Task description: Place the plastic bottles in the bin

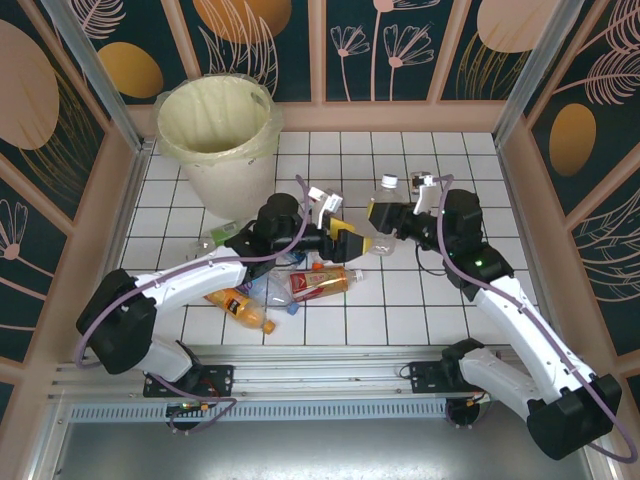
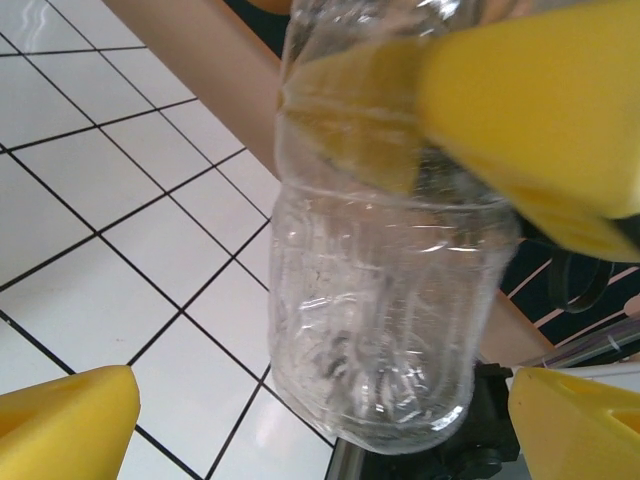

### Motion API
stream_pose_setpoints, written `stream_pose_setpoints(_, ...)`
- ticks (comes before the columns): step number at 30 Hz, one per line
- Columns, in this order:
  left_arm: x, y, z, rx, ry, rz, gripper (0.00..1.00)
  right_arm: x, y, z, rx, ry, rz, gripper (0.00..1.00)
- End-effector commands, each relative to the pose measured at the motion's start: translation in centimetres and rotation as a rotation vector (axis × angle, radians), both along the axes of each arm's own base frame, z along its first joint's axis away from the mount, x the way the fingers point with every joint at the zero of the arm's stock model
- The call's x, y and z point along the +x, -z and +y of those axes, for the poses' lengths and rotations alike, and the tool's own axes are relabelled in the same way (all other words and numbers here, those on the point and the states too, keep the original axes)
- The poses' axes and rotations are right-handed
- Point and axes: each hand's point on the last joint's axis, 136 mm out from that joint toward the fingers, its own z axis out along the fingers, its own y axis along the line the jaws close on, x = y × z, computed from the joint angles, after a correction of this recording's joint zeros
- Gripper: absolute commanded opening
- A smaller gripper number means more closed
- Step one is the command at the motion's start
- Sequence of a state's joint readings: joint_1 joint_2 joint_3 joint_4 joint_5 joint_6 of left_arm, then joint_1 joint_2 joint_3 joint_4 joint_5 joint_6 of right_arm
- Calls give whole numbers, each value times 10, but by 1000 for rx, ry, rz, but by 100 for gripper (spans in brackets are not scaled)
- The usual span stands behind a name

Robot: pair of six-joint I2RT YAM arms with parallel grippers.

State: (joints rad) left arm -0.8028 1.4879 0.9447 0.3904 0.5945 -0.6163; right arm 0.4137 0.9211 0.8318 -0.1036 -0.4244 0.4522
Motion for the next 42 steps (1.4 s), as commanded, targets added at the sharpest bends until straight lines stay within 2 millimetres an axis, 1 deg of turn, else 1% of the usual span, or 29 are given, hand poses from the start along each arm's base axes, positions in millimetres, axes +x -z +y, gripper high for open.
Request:
stream_pose_setpoints(1,-7,-20,-8,-75,46,-26,95,-9,-33,7,82,-79,-84,53)
stream_pose_setpoints(5,-18,-31,-10,-125,94,-57,95,-13,-36,12,109,-120,-83,53)
stream_pose_setpoints(8,-25,-35,-13,-149,132,-61,95,-14,-37,14,131,-144,-83,53)
stream_pose_setpoints(11,-29,-34,-18,-152,158,-57,94,-16,-39,17,161,-174,-81,53)
stream_pose_setpoints(14,-29,-31,-21,-145,162,-51,92,-16,-37,20,179,-187,-68,53)
stream_pose_setpoints(18,-33,-34,-23,-155,187,-48,84,-17,-34,22,194,-206,-62,53)
stream_pose_setpoints(21,-34,-37,-24,-160,193,-46,83,-17,-31,23,197,-210,-53,54)
stream_pose_setpoints(25,-35,-37,-24,-161,194,-41,77,-16,-26,24,194,-212,-38,53)
stream_pose_setpoints(29,-34,-35,-25,-157,190,-29,67,-17,-24,24,196,-214,-35,54)
stream_pose_setpoints(32,-33,-33,-25,-154,189,-20,56,-16,-22,24,190,-214,-30,55)
stream_pose_setpoints(34,-33,-34,-25,-157,186,-22,56,-16,-22,23,185,-209,-30,56)
stream_pose_setpoints(37,-32,-36,-24,-159,176,-31,55,-15,-22,23,180,-204,-28,59)
stream_pose_setpoints(38,-31,-37,-23,-159,168,-35,55,-15,-23,22,180,-202,-29,62)
stream_pose_setpoints(39,-30,-37,-23,-155,162,-37,55,-15,-23,22,180,-202,-29,66)
stream_pose_setpoints(42,-27,-34,-21,-134,136,-38,55,-16,-26,20,178,-196,-40,82)
